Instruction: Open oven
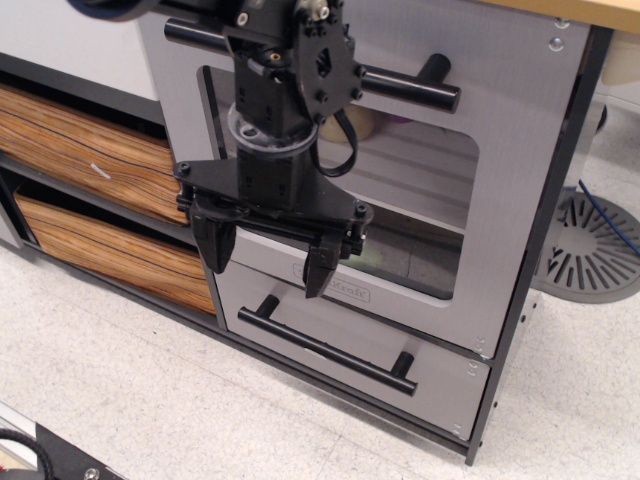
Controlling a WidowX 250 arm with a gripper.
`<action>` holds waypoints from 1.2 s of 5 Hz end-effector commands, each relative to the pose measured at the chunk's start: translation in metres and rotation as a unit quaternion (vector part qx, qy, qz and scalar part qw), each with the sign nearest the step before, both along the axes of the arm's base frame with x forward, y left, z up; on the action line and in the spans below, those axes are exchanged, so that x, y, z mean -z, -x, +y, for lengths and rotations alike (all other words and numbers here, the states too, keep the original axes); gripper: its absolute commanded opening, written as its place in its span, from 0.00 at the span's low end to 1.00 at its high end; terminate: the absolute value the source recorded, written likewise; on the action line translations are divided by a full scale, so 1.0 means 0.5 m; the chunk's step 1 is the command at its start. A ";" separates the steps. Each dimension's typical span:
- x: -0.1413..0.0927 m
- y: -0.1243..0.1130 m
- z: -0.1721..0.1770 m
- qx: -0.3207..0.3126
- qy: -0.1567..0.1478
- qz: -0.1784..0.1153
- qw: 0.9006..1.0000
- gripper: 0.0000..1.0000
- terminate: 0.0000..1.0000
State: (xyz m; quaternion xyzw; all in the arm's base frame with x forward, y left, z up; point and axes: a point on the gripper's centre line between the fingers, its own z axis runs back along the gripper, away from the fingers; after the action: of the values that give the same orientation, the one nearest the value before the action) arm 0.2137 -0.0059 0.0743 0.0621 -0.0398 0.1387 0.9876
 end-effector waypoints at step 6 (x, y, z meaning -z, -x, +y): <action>-0.148 -0.083 0.195 -0.318 0.188 -0.156 0.916 1.00 0.00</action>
State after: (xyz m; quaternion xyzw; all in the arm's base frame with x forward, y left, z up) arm 0.2595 0.0849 0.1390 -0.1402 -0.1212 0.4655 0.8654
